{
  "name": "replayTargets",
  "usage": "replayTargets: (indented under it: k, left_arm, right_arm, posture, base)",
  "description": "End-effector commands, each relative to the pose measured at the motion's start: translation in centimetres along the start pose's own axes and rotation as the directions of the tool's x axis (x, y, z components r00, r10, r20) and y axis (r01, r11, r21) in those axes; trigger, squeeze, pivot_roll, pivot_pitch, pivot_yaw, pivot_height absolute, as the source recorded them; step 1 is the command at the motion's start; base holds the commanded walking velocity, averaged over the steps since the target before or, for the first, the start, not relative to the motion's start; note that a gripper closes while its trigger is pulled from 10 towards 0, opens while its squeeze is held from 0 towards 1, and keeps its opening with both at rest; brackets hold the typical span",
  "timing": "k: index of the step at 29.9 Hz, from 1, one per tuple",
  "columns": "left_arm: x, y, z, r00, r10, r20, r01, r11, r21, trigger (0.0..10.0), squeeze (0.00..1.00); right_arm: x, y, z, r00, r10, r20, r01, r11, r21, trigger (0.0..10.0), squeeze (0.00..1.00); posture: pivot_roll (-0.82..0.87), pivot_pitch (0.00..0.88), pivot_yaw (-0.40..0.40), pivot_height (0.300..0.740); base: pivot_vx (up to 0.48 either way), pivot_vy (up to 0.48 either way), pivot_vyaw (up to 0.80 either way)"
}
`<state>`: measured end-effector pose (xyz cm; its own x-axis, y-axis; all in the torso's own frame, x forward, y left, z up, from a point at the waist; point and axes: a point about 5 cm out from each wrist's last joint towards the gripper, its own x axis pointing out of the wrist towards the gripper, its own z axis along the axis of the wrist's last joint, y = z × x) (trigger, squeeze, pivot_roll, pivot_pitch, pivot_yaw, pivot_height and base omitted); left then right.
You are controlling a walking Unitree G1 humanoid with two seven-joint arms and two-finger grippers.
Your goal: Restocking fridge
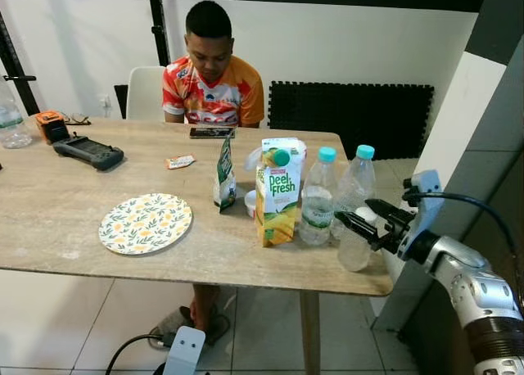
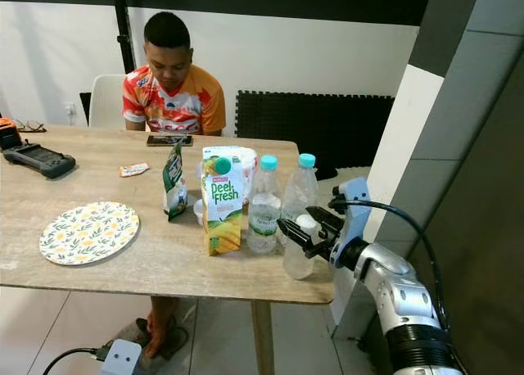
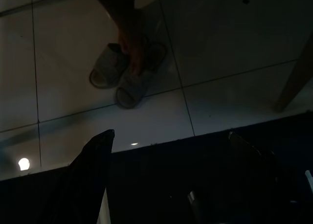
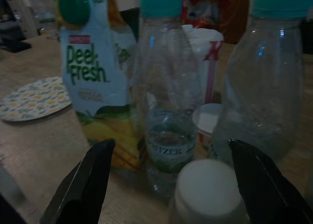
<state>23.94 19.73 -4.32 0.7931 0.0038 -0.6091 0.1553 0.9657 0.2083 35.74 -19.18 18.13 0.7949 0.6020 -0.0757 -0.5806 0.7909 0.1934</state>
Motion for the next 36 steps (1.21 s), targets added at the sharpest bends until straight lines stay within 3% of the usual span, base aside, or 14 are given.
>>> replayTargets:
  k: [1,11,17,28,36]
  left_arm:
    - [-0.2,-0.1,-0.6,1.000,-0.005,-0.026,0.005,1.000,0.005,10.0,0.00]
    - [-0.2,-0.2,-0.8,1.000,-0.005,-0.031,0.005,1.000,0.003,10.0,0.00]
    - [-0.2,-0.1,-0.7,1.000,-0.002,-0.029,0.002,1.000,0.005,10.0,0.00]
    - [-0.2,-0.2,-0.8,0.999,-0.004,-0.032,0.004,1.000,0.005,10.0,0.00]
    - [-0.2,-0.1,-0.8,0.999,-0.003,-0.034,0.003,1.000,0.007,10.0,0.00]
  right_arm:
    - [0.0,-0.2,-0.4,1.000,-0.021,-0.016,0.021,1.000,0.009,10.0,0.00]
    - [0.1,0.0,-1.7,0.995,-0.032,-0.097,0.028,0.998,-0.048,10.0,0.00]
    - [0.1,-0.6,-0.7,0.996,-0.072,-0.050,0.069,0.996,-0.054,10.0,0.00]
    - [0.1,-0.6,-2.8,0.982,-0.087,-0.170,0.068,0.991,-0.115,10.0,0.00]
    - [0.3,-0.7,-3.0,0.980,-0.098,-0.174,0.079,0.991,-0.111,10.0,0.00]
  posture:
    - [-0.05,0.047,-0.054,0.740]
    - [-0.05,0.039,-0.058,0.740]
    - [-0.05,0.037,-0.056,0.740]
    - [-0.05,0.039,-0.058,0.740]
    - [-0.05,0.041,-0.060,0.740]
  base:
    - [0.000,0.000,0.00]
    - [0.000,0.000,0.00]
    - [0.000,0.000,0.00]
    - [0.000,0.000,0.00]
    - [0.000,0.000,0.00]
